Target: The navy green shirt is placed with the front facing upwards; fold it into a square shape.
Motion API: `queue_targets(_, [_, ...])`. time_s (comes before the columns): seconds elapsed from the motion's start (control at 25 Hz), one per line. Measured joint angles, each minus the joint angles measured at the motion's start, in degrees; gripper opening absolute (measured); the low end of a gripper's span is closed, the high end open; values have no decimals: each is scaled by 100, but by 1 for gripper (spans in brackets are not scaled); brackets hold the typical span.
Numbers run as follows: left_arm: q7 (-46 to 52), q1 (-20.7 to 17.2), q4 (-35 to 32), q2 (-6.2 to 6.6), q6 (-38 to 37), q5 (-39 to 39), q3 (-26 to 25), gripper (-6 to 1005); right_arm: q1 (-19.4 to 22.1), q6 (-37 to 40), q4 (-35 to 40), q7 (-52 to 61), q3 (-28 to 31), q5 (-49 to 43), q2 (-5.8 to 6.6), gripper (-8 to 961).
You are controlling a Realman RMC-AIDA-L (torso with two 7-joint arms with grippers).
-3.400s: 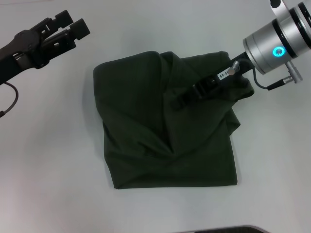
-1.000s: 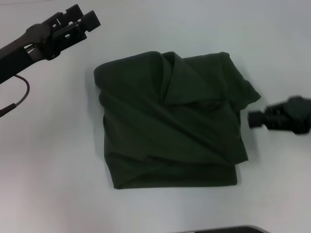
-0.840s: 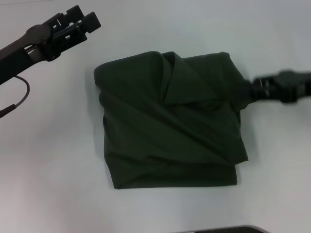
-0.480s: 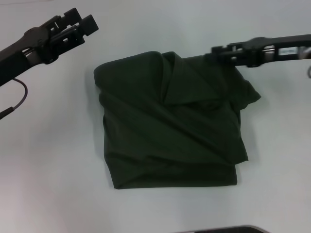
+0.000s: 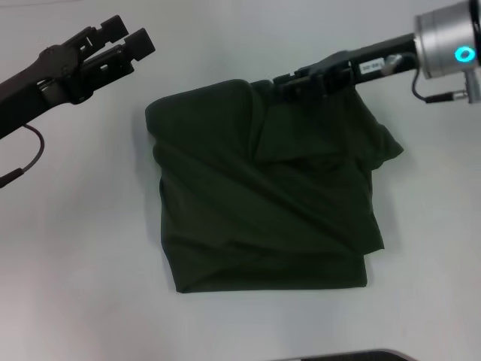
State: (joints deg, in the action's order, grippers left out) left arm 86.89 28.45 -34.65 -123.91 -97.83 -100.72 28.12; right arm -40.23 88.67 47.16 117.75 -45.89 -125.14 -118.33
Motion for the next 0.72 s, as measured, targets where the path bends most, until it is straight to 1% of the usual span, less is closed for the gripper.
queue_targets(0.16, [-2,1,2,-2,0,0,31,918,-204,-141,458,856,-537,-362,36,525])
queue_targets(0.36, [-7,3,3,-2,39,2,31,918,-538,250,1199,1891,-754,-1075,35,525])
queue_targets(0.48, [-25,1,3,-2,42,15,22,918,-794,452,1307,2270,-768,-1463,-1,525])
queue_targets(0.6, [-79,-29,2,-7,44,42,18,918,-1029,545,1283,2564,-859,-1860,-90,525])
queue_targets(0.72, [-144,-48,15,-17,42,49,7,918,-1140,464,1253,2857,-1308,-1990,-141,525])
